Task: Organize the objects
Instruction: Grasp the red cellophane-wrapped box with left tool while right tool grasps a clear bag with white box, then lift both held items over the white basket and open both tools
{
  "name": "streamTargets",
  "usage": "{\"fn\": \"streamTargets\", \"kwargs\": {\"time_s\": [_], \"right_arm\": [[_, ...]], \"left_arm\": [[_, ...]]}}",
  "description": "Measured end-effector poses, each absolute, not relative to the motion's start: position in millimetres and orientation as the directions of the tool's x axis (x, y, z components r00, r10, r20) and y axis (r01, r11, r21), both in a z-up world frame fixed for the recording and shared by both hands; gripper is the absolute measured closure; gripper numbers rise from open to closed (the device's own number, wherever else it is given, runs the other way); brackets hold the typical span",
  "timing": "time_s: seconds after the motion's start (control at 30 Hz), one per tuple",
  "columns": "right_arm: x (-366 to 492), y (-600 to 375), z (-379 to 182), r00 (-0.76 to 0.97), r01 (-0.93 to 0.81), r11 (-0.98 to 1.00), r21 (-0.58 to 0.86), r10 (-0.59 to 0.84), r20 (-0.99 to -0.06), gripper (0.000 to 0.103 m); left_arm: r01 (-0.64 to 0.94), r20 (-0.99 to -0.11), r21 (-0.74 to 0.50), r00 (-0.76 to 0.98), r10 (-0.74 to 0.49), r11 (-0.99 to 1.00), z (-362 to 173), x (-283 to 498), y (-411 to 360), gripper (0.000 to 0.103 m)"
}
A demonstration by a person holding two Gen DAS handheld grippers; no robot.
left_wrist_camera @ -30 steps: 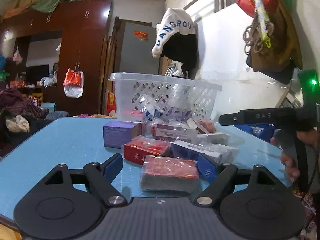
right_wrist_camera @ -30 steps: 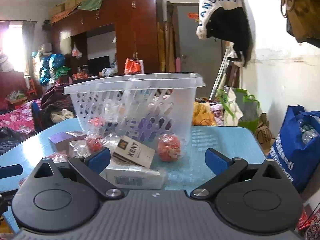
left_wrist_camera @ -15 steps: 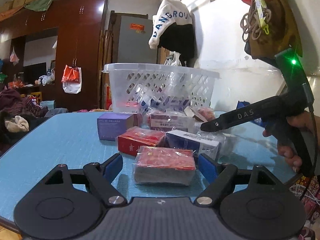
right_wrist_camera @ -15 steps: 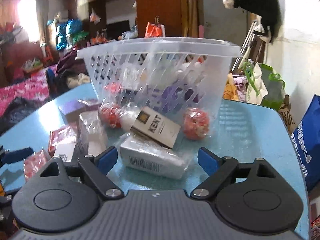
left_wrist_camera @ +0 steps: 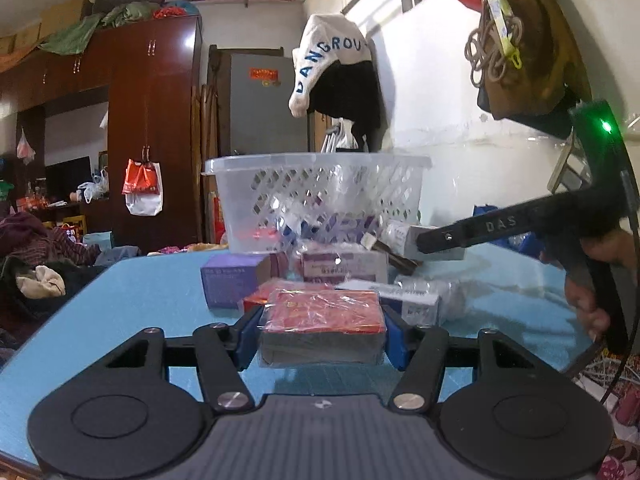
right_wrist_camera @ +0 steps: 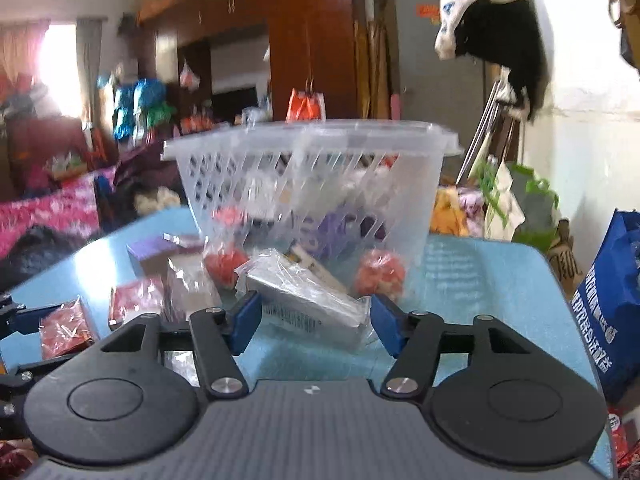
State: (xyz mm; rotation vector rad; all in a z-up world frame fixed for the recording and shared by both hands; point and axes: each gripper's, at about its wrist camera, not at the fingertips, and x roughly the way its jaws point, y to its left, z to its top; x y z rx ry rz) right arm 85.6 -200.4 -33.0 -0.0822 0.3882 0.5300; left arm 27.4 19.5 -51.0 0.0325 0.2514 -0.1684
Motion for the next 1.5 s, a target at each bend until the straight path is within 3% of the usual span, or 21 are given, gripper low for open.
{"fn": "streamTargets", "kwargs": {"time_s": [0.77,0.87,1.0,1.07,1.13,1.27,1.37,1.4,1.5], "right_arm": [[77,-196,-28,0.804,-0.527,0.850,-0.016,0.492,-0.334,0.065],[80,-193,-29,0.789,-0.540,0.841,-0.021,0.497,-0.362,0.065],[95,-184,-33,0.710,-0.597,0.802,-0.001,0.528,-0.466,0.065],[100,-179,-34,0.684,-0.613,0.790,-0.005,0.528,-0.504,0.061],[105,-173,-35,0.665,-0.622,0.783,-0.013,0.519,-0.537,0.044],[108,-162,-39,0.662,-0.620,0.784,-0.039,0.496,-0.562,0.036],[110,-160,-41,0.646,-0.624,0.781,-0.018,0.502,-0.575,0.040],[108,-162,-41,0.648,-0.624,0.781,-0.016,0.506,-0.569,0.051],[108,-169,-42,0.641,-0.621,0.784,0.025,0.526,-0.560,0.057]], "left_arm": [[0.144,-0.246,-0.050,0.957,-0.152,0.988,-45,36,38,0.039],[0.145,-0.250,-0.057,0.956,-0.155,0.988,-45,37,39,0.039],[0.149,-0.251,-0.054,0.955,-0.157,0.987,-45,37,38,0.039],[0.148,-0.249,-0.053,0.956,-0.157,0.988,-45,36,38,0.039],[0.148,-0.246,-0.056,0.956,-0.157,0.987,-45,36,38,0.039],[0.148,-0.252,-0.061,0.955,-0.159,0.987,-46,37,39,0.039],[0.151,-0.261,-0.069,0.951,-0.164,0.986,-48,39,40,0.039],[0.151,-0.262,-0.071,0.951,-0.165,0.986,-48,40,41,0.039],[0.151,-0.260,-0.080,0.951,-0.167,0.985,-47,40,43,0.039]]}}
